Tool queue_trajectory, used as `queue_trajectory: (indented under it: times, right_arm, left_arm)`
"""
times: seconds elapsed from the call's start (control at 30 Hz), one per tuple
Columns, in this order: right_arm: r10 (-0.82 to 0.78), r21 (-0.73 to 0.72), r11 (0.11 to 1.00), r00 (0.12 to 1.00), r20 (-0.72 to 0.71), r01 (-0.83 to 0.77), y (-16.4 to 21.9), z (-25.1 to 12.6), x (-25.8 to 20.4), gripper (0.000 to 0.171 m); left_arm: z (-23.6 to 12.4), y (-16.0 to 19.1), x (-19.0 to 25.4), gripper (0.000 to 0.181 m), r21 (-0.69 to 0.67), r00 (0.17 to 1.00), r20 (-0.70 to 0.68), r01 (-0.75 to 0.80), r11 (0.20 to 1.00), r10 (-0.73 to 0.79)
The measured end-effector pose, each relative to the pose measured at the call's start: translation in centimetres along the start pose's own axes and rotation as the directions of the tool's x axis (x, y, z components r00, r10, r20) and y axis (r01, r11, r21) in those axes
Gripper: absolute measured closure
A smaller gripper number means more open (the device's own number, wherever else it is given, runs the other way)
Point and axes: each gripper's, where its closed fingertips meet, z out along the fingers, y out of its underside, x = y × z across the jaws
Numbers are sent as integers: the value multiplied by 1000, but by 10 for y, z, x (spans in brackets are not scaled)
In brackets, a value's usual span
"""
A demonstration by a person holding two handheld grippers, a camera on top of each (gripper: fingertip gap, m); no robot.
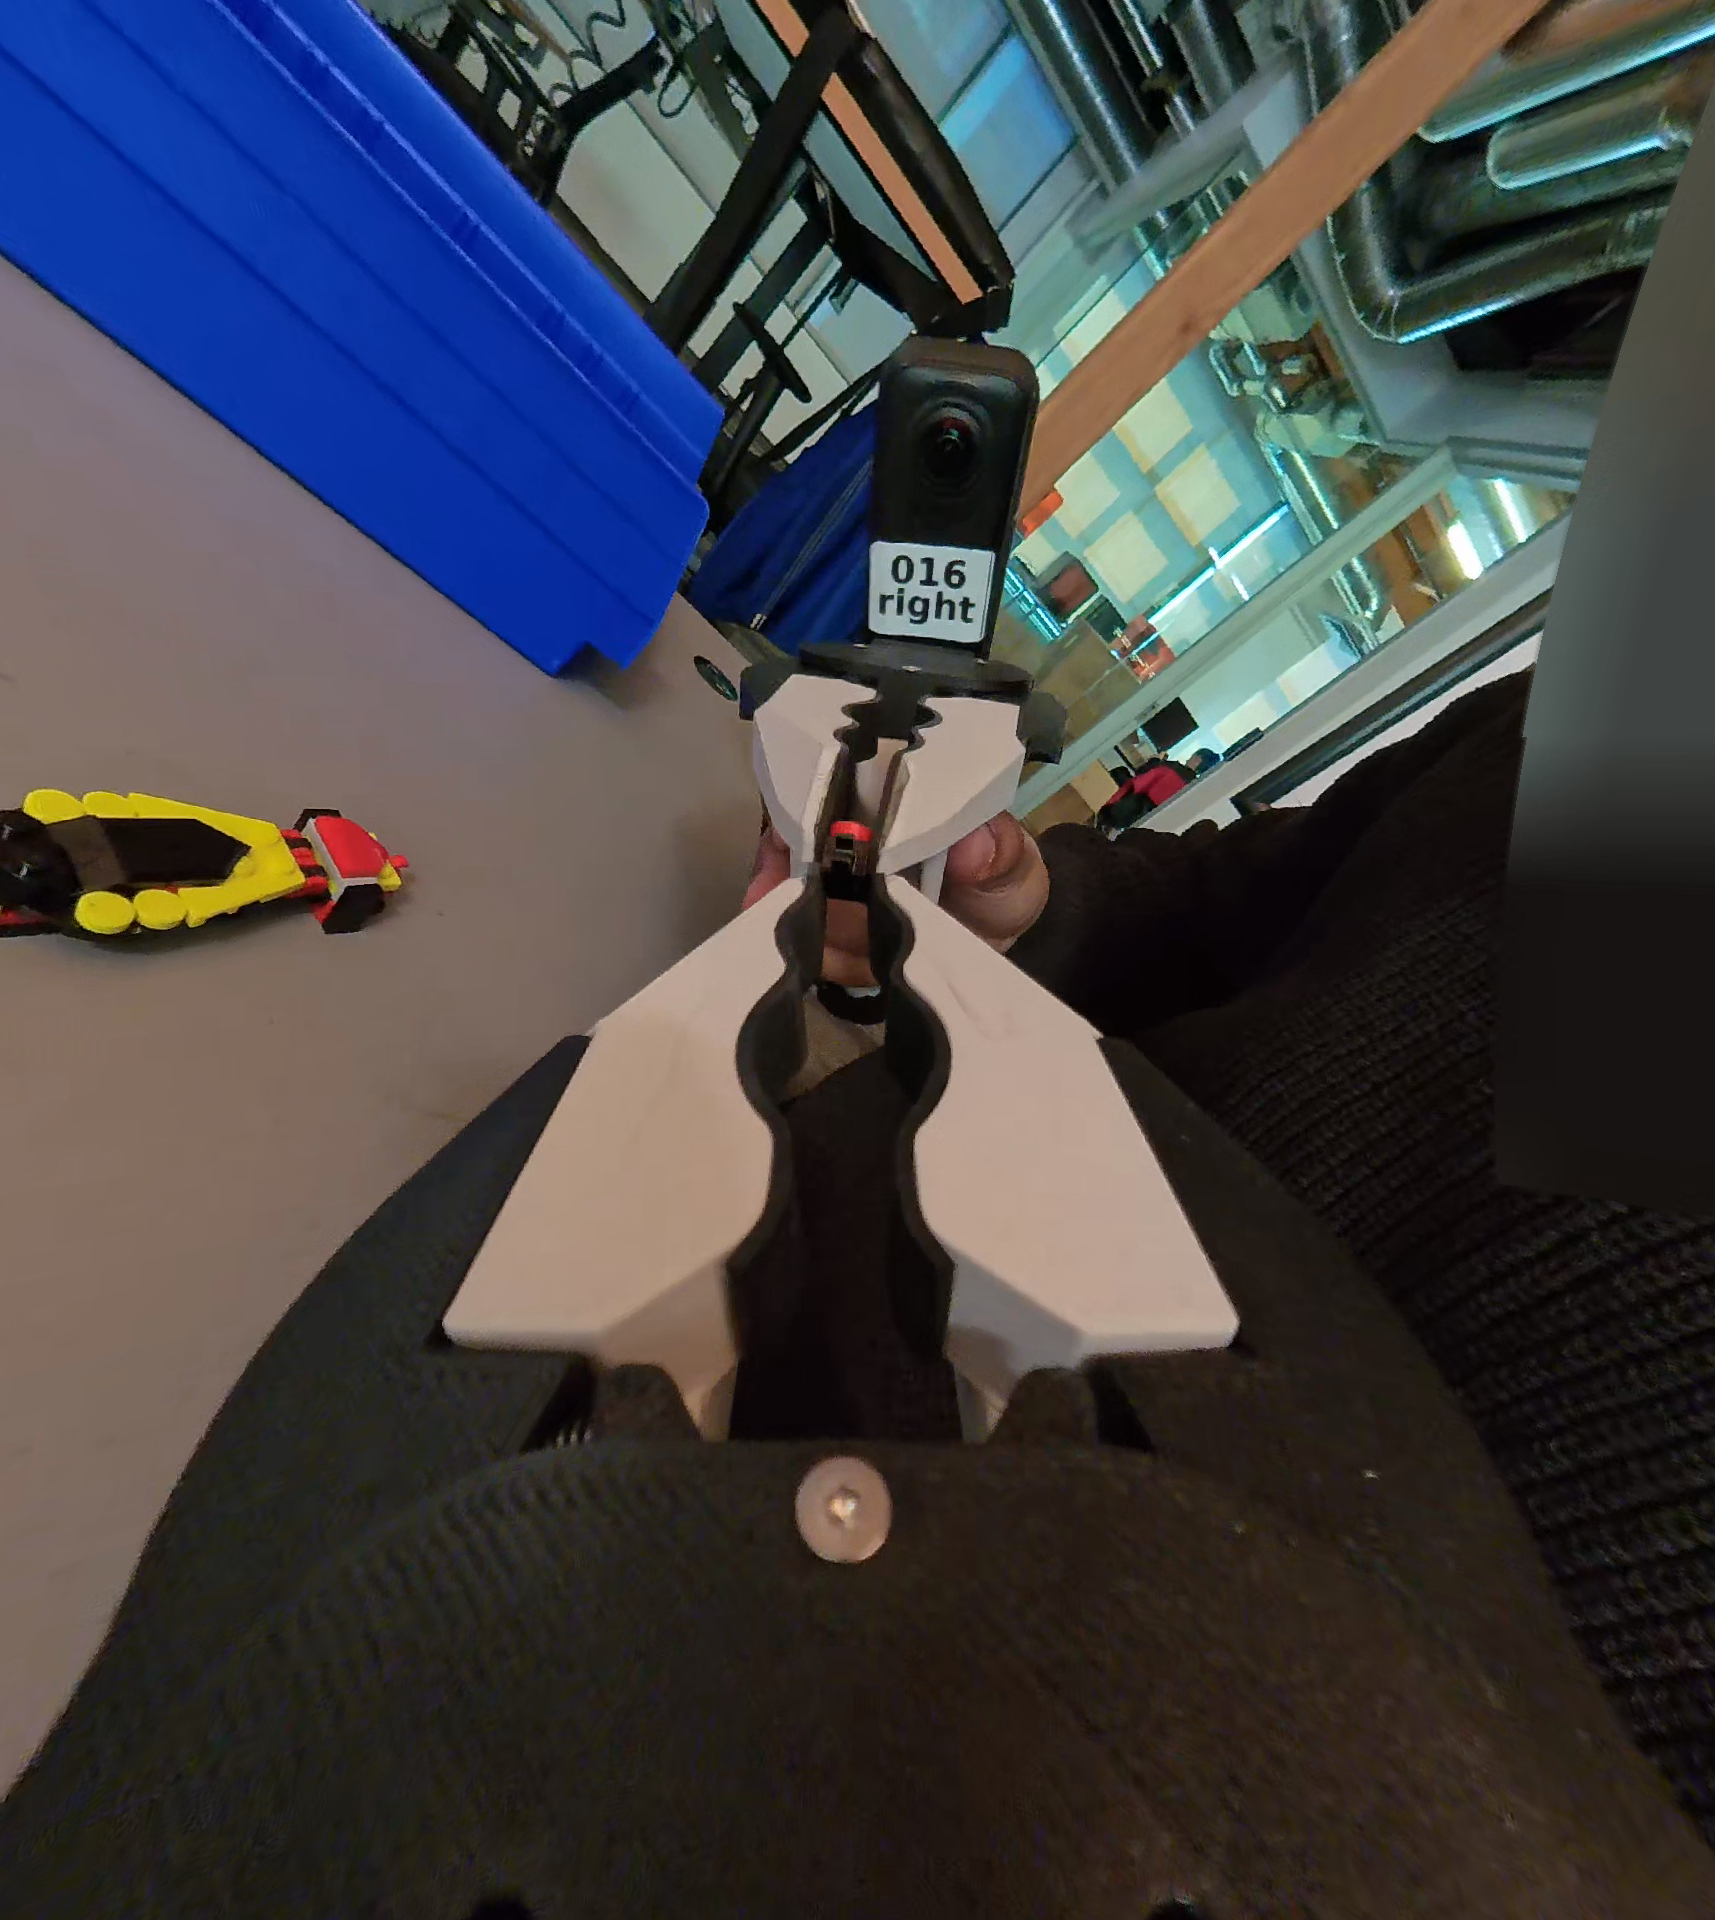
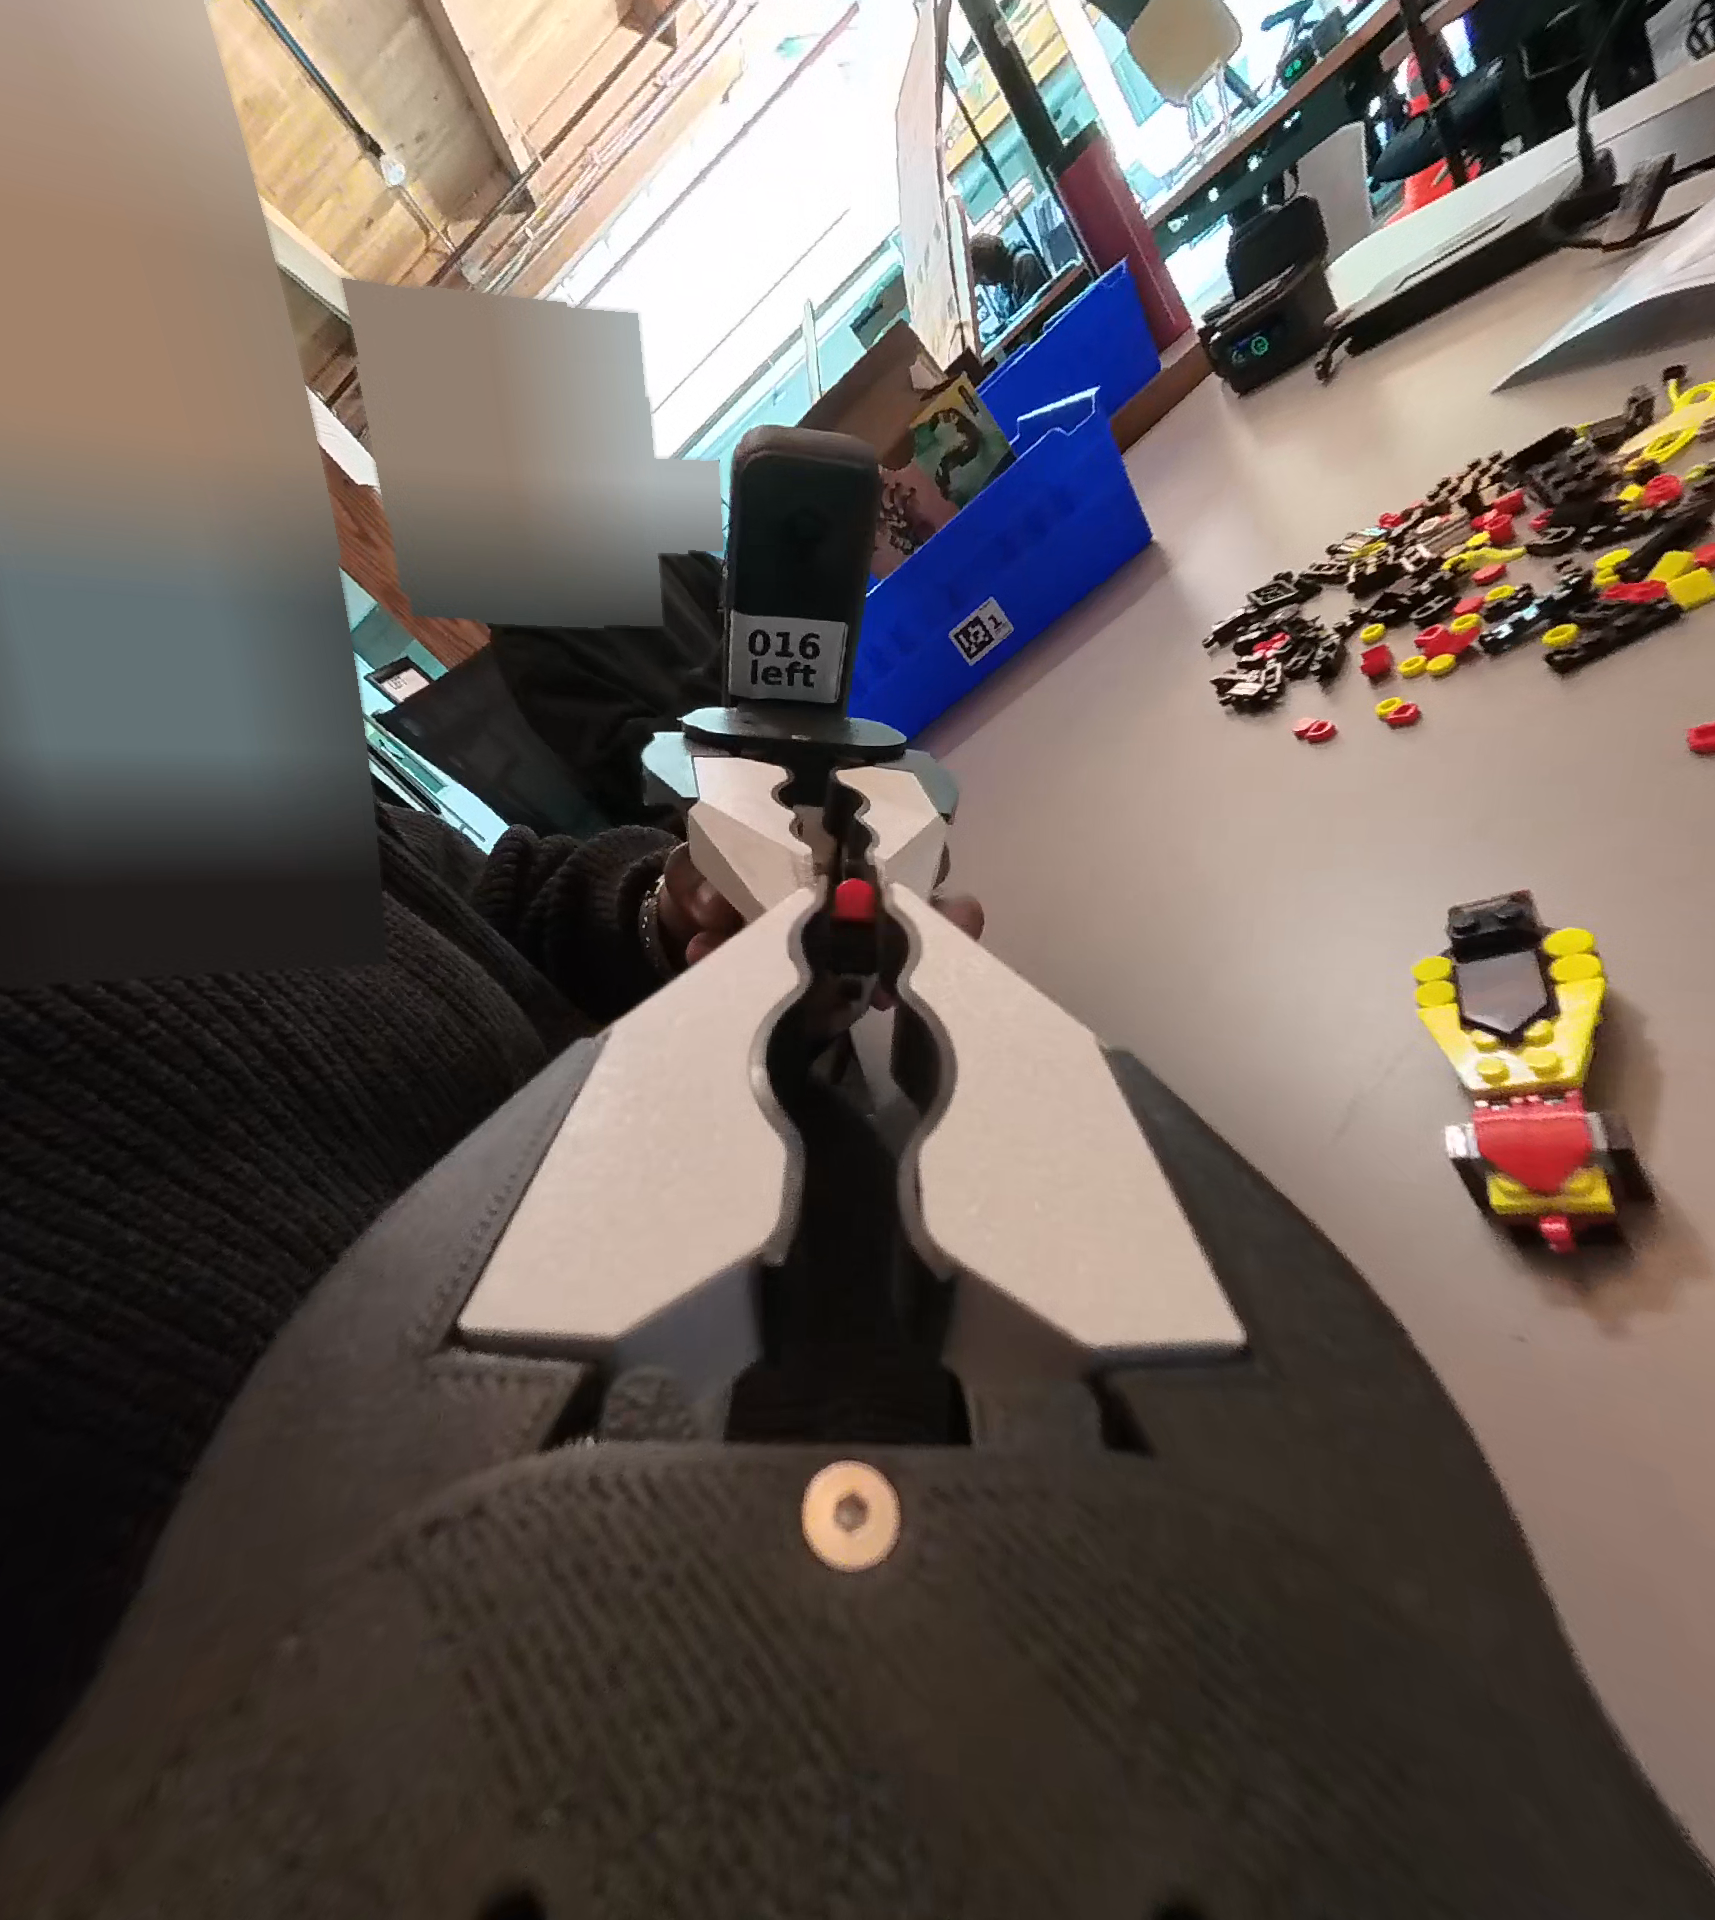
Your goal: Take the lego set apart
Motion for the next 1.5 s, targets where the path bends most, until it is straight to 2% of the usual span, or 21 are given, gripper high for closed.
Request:
queue_trajectory:
  times: [0.2,0.4,0.47,0.57,1.1,1.2,1.27,1.37,1.5]
  right_arm:
    - [-2,10,1000,1000,12,1,-3,-1,-2,165]
    - [3,-26,1000,1000,12,-3,0,-4,1,165]
    - [-4,-57,998,1000,18,5,5,-2,-1,165]
    - [-20,-70,997,999,26,22,8,1,-4,165]
    - [60,-13,998,996,64,-59,1,0,-6,165]
    - [98,19,995,993,72,-99,-5,-3,-4,165]
    - [125,17,992,989,74,-127,-4,-3,-2,165]
    - [135,4,991,987,83,-136,-2,0,-4,165]
    - [131,10,991,988,87,-132,-3,0,-6,165]
  left_arm:
    - [-2,-4,2,176,24,1000,-11,-20,1000,20]
    - [-9,-12,0,167,64,999,7,-50,997,50]
    - [-9,-11,0,167,56,998,8,-57,997,57]
    - [-7,-8,4,181,39,998,-11,-60,997,60]
    - [-10,-11,6,181,57,999,-53,-11,998,14]
    - [-11,-13,2,164,68,999,-34,-1,998,3]
    - [-11,-12,3,161,63,999,-44,8,998,-6]
    - [-8,-10,4,162,48,999,-47,14,999,-11]
    - [-9,-9,7,176,45,997,-74,20,999,-16]
